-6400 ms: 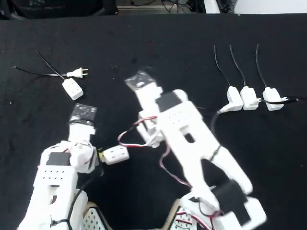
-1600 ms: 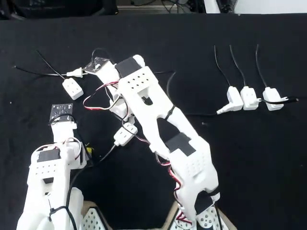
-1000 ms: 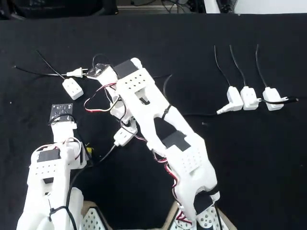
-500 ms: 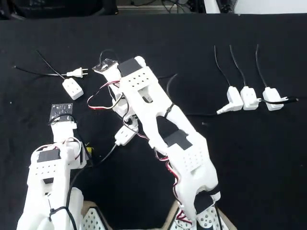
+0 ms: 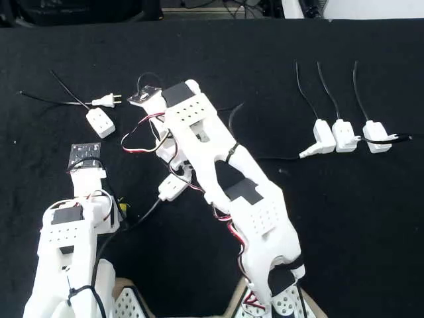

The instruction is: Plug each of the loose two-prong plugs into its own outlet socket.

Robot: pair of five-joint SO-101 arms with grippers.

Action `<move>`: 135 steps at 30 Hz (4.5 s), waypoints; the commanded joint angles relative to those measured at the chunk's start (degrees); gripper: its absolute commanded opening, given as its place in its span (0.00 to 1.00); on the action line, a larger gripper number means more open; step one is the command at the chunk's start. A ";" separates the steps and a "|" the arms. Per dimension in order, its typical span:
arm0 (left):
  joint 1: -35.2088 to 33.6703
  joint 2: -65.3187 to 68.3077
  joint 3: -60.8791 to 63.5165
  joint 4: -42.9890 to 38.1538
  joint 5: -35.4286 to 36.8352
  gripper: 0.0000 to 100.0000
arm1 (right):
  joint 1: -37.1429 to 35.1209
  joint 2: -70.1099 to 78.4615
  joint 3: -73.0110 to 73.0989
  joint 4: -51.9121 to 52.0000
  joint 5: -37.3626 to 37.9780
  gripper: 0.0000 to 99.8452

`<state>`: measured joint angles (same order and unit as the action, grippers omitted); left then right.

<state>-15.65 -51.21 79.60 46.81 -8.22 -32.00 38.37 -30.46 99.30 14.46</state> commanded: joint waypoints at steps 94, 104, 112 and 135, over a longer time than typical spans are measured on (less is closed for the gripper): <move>0.13 -1.14 -0.22 -0.35 0.35 0.23 | -1.93 -14.37 17.27 -8.35 -3.25 0.01; 0.13 -1.14 -0.22 -0.35 0.35 0.23 | -1.58 -29.23 40.66 -19.43 -3.25 0.01; 0.22 -1.14 -0.22 -0.35 0.35 0.23 | 8.44 -43.74 56.40 -24.35 4.13 0.01; 0.31 -1.14 -0.22 -0.53 0.35 0.23 | 15.47 -41.27 72.84 -40.70 7.30 0.01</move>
<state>-15.65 -51.21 79.60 46.81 -8.22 -17.67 -2.42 42.07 59.91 21.23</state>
